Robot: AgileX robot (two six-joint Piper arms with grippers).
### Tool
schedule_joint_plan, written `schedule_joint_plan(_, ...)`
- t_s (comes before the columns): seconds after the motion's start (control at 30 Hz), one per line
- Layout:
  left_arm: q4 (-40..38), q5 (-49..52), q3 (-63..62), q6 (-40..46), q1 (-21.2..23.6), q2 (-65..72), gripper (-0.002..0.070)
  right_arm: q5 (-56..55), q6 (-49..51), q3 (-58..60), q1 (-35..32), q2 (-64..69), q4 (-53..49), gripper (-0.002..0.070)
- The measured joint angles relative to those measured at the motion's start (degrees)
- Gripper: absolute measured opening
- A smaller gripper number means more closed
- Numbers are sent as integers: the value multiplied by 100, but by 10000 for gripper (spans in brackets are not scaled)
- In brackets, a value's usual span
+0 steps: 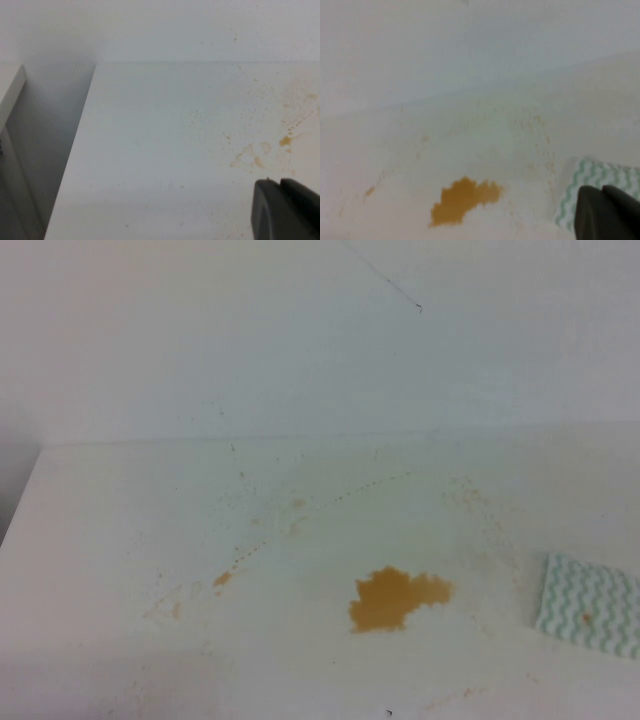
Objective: Wipe the table
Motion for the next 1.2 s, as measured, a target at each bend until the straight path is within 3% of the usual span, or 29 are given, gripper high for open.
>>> schedule_joint_plan(0.3,-119,23,0,0,0,0,-4,2219,77,-2496,159,2980,-1207,-1)
schedule_joint_plan(0.57,-121,28,0,0,0,0,-4,3982,1410,-4048,1596,4968,-3888,-1)
schedule_joint_plan(0.8,-121,28,0,0,0,0,-4,4035,1492,-4371,1867,5994,-3798,9)
schedule_joint_plan(0.9,-121,28,0,0,0,0,-4,4035,1500,-4382,1867,6142,-3517,89)
schedule_joint_plan(1.1,-121,28,0,0,0,0,-4,3758,1609,-4393,1871,6288,-3114,441)
schedule_joint_plan(1.2,-121,28,0,0,0,0,-4,3435,1922,-4230,1871,6409,-3368,519)
